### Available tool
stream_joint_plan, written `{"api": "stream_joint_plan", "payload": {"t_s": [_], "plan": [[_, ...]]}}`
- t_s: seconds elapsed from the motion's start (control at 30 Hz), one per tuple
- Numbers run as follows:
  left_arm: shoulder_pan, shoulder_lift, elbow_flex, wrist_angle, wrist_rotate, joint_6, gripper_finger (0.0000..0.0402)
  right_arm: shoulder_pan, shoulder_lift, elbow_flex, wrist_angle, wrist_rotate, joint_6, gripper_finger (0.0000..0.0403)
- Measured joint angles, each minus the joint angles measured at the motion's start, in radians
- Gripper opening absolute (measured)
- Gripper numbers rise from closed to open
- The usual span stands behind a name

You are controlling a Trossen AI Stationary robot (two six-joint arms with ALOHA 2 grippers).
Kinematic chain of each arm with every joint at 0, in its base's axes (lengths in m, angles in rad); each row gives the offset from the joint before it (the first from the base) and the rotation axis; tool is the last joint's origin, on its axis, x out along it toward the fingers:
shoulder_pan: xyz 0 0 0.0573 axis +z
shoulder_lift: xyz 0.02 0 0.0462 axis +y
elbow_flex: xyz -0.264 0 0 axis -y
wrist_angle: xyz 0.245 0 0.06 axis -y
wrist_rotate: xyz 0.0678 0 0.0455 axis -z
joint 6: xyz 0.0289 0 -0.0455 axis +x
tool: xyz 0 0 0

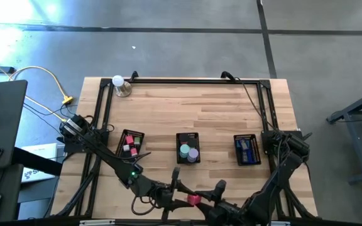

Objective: Pick & Place Office items
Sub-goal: Put the pink charger adapter into the left black bin

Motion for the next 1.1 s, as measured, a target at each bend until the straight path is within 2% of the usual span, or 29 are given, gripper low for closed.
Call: {"api": "stream_joint_plan", "payload": {"t_s": [0.17, 0.37, 0.5, 0.57, 0.77, 1.1], "plan": [[-0.009, 0.000, 0.000, -0.004, -0.003, -0.007, 0.0146, 0.004, 0.000, 0.000, -0.007, -0.006, -0.012, 0.0203], [-0.024, 0.000, 0.000, -0.003, -0.009, -0.043, 0.0146, 0.025, 0.000, 0.000, -0.016, 0.045, -0.029, 0.0235], [-0.042, -0.001, 0.000, -0.028, -0.104, -0.103, 0.0146, 0.051, 0.000, 0.000, -0.065, 0.089, -0.001, 0.0242], [-0.051, -0.015, 0.000, -0.091, -0.150, -0.163, 0.0146, 0.065, 0.000, 0.000, -0.103, 0.107, 0.040, 0.0243], [-0.022, -0.101, 0.000, -0.359, -0.161, -0.421, 0.0146, 0.090, 0.000, 0.000, -0.219, 0.103, 0.188, 0.0244], [0.050, -0.221, 0.000, -0.722, -0.212, -0.694, 0.0146, 0.097, 0.000, 0.000, -0.359, 0.050, 0.377, 0.0244]]}}
